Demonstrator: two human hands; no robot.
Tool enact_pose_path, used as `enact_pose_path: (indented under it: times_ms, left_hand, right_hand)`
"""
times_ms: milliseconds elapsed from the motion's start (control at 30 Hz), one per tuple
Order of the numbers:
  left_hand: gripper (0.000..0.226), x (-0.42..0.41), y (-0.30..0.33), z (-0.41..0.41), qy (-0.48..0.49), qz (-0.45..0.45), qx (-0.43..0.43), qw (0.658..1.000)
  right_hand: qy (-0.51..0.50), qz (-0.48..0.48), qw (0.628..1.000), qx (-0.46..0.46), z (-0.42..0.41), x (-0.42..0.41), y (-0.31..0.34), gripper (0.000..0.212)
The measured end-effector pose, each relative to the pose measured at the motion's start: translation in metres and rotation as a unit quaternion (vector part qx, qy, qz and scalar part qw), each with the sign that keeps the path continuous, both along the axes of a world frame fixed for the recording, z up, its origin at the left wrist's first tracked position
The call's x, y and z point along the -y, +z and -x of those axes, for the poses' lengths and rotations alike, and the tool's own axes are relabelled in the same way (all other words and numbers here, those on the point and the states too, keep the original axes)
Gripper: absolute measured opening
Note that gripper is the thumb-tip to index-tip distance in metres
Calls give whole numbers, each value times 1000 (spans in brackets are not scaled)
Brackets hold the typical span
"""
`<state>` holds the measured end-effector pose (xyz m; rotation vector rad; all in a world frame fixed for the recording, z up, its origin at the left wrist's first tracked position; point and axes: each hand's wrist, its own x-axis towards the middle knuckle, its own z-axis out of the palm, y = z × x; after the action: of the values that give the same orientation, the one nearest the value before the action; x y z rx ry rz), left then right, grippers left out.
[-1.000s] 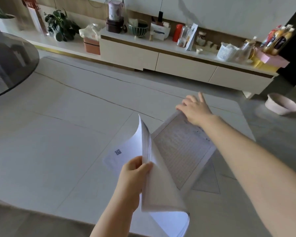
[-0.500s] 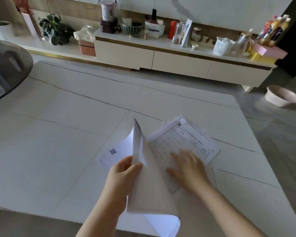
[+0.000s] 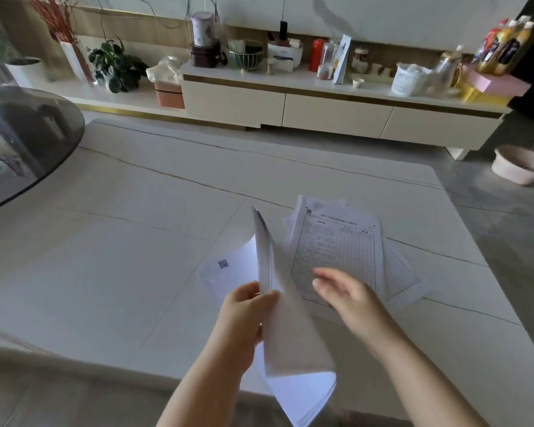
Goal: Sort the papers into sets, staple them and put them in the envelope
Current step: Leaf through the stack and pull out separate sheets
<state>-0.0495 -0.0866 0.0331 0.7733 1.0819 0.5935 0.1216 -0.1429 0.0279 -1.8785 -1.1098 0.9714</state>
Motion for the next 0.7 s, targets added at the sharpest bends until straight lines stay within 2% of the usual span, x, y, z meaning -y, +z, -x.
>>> enact_pose_path:
  times_ms: [33,67,133,167,333,433,533,633,700]
  left_hand:
    - [15,2,-1,-4,2,16,20,1000]
    - [16,4,-1,-8,6,35,43,998]
    - [18,6,-1,-12,21,72,91,993]
    - [18,6,-1,-13,26,84,102,991]
    - [19,8,-3,-18,26,69,51,996]
    - [9,8,-4,-20,28,47,35,998]
    - [18,8,-7,-21,2,1,19,1000]
    - [14,9,-6,-26,-14,-37,-17,999]
    - [12,9,-5,-27,0,-43,-41,998]
  right_hand:
    - [15,1,999,-40,16,7,6,44]
    - [38,13,998,-42,28,14,8,55]
    - [67,18,998,0,40,26,5,70]
    - [74,14,997,21,41,30,0,71]
    - [78,-11,997,4,38,36,-6,58]
    - [76,-12,996,-52,31,31,-7,52]
    - [89,-6,988,-124,27,26,-3,48]
    - [88,-4,982,-165,25,25,-2,43]
    - [50,0,980,-195,20,22,-3,38]
